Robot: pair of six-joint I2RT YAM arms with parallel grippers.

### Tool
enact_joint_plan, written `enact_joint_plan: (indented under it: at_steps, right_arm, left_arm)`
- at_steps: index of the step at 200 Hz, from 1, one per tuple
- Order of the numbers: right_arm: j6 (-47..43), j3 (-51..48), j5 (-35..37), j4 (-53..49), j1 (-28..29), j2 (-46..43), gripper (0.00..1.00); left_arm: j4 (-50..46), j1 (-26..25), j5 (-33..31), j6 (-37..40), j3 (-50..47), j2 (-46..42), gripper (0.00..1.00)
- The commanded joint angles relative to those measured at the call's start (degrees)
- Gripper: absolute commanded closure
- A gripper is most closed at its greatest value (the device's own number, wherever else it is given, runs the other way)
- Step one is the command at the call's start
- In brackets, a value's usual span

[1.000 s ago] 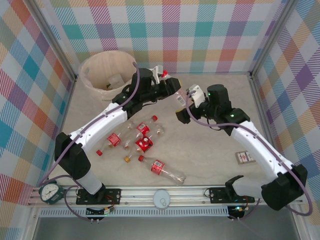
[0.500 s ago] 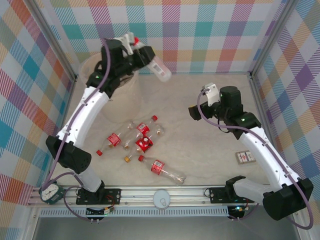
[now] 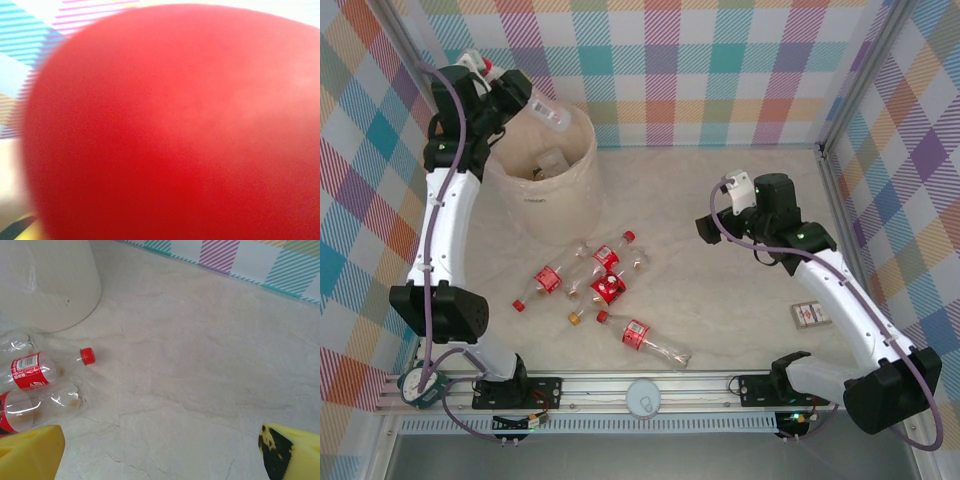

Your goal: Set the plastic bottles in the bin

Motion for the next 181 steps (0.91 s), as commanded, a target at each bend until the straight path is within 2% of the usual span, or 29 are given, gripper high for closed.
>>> enact_joint_plan:
  at_steps: [1,38,105,152,181]
  right_arm:
    - [0.2,0.1,-0.4,-0.3,-0.1,0.7,0.01]
    - [0.0,0.2,0.4,-1.3,0.0,0.8,0.01]
    - [0.0,-0.5,2.0,-1.9,-0.1,0.1,0.01]
    - [0.3,-0.8,2.1,-2.4,0.0,-0.4,0.01]
    - [0.7,-0.8,1.9,-2.3,0.0,-0.2,0.01]
  left_arm:
    - [-6.2,0.8,-2.0,6.1,1.0,-1.3,0.56]
    - [-11.9,0.8,-0.9,10.6,2.1,2.3,0.56]
    - [-27.6,-4.1,-7.7,25.6,9.1,9.6,0.56]
    - [-30.3,-6.9,-11.2,30.0,8.1,11.9,0.57]
    - [-27.2,-8.2,-11.0,29.5,4.2,11.3,0.57]
